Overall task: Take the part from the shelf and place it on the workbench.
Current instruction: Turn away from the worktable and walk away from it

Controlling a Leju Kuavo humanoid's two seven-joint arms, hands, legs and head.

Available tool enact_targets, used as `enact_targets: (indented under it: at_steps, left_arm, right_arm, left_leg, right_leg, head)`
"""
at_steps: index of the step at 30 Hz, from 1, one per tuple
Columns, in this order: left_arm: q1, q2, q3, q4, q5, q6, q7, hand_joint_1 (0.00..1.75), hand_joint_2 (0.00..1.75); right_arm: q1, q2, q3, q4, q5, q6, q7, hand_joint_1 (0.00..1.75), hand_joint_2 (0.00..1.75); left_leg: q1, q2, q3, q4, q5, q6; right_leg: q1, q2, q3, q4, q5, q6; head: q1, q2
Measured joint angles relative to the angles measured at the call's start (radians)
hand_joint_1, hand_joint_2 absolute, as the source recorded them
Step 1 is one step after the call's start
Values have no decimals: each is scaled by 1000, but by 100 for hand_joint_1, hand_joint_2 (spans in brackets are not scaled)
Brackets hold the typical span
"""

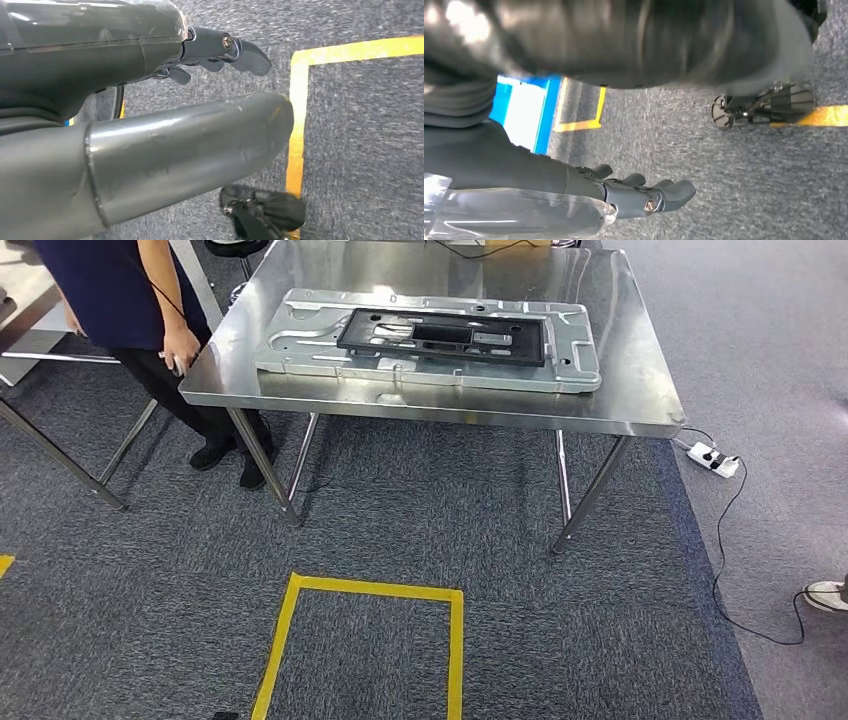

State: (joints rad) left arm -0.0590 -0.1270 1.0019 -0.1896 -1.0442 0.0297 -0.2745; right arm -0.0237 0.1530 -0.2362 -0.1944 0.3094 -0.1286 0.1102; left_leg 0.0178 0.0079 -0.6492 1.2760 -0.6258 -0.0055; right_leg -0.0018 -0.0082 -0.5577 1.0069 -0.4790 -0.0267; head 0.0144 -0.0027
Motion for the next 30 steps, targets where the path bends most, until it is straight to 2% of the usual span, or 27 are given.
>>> enact_targets:
  at_steps: [1, 3, 4, 5, 6, 8, 9, 10, 11, 13, 14, 15, 16, 17, 19, 20, 21, 23, 25, 27, 28, 29, 30]
  left_arm:
    - [1, 0, 2, 0, 0, 0, 1, 0, 0]
    - [-1, 1, 7, 0, 0, 1, 3, 0, 0]
    - [-4, 1, 10, 0, 0, 1, 4, 0, 0]
    - [-7, 1, 13, 0, 0, 1, 5, 0, 0]
    - [-9, 1, 16, 0, 0, 1, 7, 0, 0]
    - [-6, 1, 21, 0, 0, 1, 8, 0, 0]
    - [-3, 1, 23, 0, 0, 1, 8, 0, 0]
    - [-2, 0, 23, 0, 0, 1, 8, 0, 0]
    - [-2, 0, 24, 0, 0, 1, 8, 0, 0]
    - [-2, 0, 24, 0, 0, 1, 8, 0, 0]
    - [-1, 0, 25, 0, 0, 1, 8, 0, 0]
    - [0, 0, 26, 0, 0, 1, 8, 0, 0]
    - [1, 0, 26, 0, 0, 1, 8, 0, 0]
    - [1, 0, 27, 0, 0, 1, 8, 0, 0]
    - [-1, 0, 28, 0, 0, 1, 9, 0, 0]
    - [-2, -1, 28, 0, 1, 1, 9, 0, 0]
    - [-3, -1, 28, 0, 1, 1, 10, 0, 0]
    - [0, 0, 30, 0, 2, 2, 10, 0, 0]
    - [3, 1, 33, 0, 3, 3, 11, 0, 0]
    - [1, 1, 36, 0, 2, 4, 12, 0, 0]
    - [-1, 1, 38, 0, 2, 4, 13, 0, 0]
    - [-1, 1, 41, 0, 2, 5, 13, 0, 0]
    - [0, 2, 43, 0, 1, 6, 14, 0, 0]
  right_arm:
    - [0, 0, -3, 1, 4, 0, 1, 0, 0]
    - [0, 0, -5, 4, 12, 1, 9, 0, 0]
    - [0, 0, -6, 5, 16, 3, 15, 0, 0]
    - [0, 0, -6, 6, 18, 6, 23, 0, 0]
    - [1, 0, -6, 7, 19, 8, 29, 0, 0]
    - [0, 0, -6, 8, 21, 13, 39, 0, 0]
    - [0, 0, -6, 9, 22, 14, 41, 0, 0]
    - [0, 0, -6, 9, 22, 14, 41, 0, 0]
    - [0, 0, -6, 9, 23, 15, 42, 0, 0]
    - [0, 0, -6, 11, 24, 16, 42, 0, 0]
    - [1, 0, -6, 12, 24, 16, 42, 0, 0]
    - [1, 0, -6, 12, 24, 16, 42, 0, 0]
    - [1, 0, -6, 13, 24, 15, 42, 0, 0]
    - [1, 0, -6, 14, 25, 15, 42, 0, 0]
    - [1, 0, -6, 15, 26, 17, 44, 0, 0]
    - [2, 0, -6, 16, 26, 18, 45, 0, 0]
    - [2, 0, -7, 16, 27, 19, 46, 0, 0]
    - [1, 0, -9, 17, 27, 20, 47, 0, 0]
    - [1, 1, -12, 17, 27, 21, 48, 0, 0]
    - [1, 2, -14, 17, 27, 21, 47, 0, 0]
    - [2, 2, -15, 17, 27, 21, 47, 0, 0]
    - [3, 2, -16, 17, 27, 21, 46, 0, 0]
    - [3, 2, -18, 17, 27, 21, 45, 0, 0]
  left_leg:
    - [0, 1, 21, -33, 25, 1]
    - [-3, 19, 90, -162, 83, 7]
    - [-6, 30, 116, -215, 99, 11]
    - [-9, 38, 128, -247, 105, 15]
    - [-12, 39, 128, -258, 103, 20]
    - [-10, 24, 124, -264, 113, 30]
    - [-8, 18, 123, -267, 119, 36]
    - [-6, 12, 122, -271, 126, 42]
    - [-4, 7, 119, -273, 132, 47]
    - [-4, -7, 109, -272, 139, 53]
    - [-4, -15, 106, -271, 140, 53]
    - [-4, -24, 103, -270, 142, 51]
    - [-3, -34, 102, -268, 143, 50]
    - [-3, -45, 101, -266, 143, 48]
    - [-2, -65, 98, -260, 143, 40]
    - [-2, -74, 94, -257, 144, 34]
    - [-1, -83, 89, -256, 146, 26]
    - [2, -98, 82, -257, 151, 11]
    - [3, -78, 67, -234, 132, 0]
    - [2, -36, 23, -138, 70, -6]
    - [2, -24, -6, -73, 36, -9]
    - [2, -19, -28, -16, 14, -11]
    - [2, -16, -37, 11, 9, -12]
  right_leg:
    - [1, -3, -3, 4, 0, 0]
    - [3, -10, -6, 15, -2, 3]
    - [5, -14, -9, 20, -4, 6]
    - [8, -20, -10, 24, -5, 10]
    - [9, -26, -11, 26, -5, 14]
    - [9, -39, -12, 27, -5, 22]
    - [8, -36, -15, 35, -13, 28]
    - [6, -27, -24, 58, -34, 33]
    - [2, -16, -42, 102, -67, 39]
    - [-4, -1, -93, 227, -139, 48]
    - [-8, 1, -111, 275, -157, 51]
    - [-11, 2, -114, 292, -154, 53]
    - [-14, 5, -99, 268, -132, 54]
    - [-17, 11, -67, 212, -98, 54]
    - [-21, 49, 1, 80, -48, 49]
    - [-21, 64, 20, 40, -39, 46]
    - [-19, 74, 26, 23, -40, 44]
    - [-17, 59, 26, 16, -37, 36]
    - [-20, 36, 27, 4, -28, 21]
    - [-17, 11, 26, -3, -22, 10]
    - [-14, -2, 23, -3, -22, 7]
    - [-12, -16, 21, -2, -22, 7]
    - [-10, -28, 20, -1, -22, 7]
  head:
    - [0, 0]
    - [0, 0]
    - [0, 0]
    - [1, 0]
    - [1, 0]
    - [1, 0]
    - [1, 0]
    - [1, 0]
    - [1, 0]
    - [1, 0]
    - [1, 0]
    - [1, 0]
    - [1, 0]
    - [1, 0]
    - [1, 0]
    - [1, 0]
    - [1, 0]
    - [1, 0]
    - [0, 0]
    - [-2, 0]
    - [-3, 0]
    - [-3, 0]
    - [-3, 0]
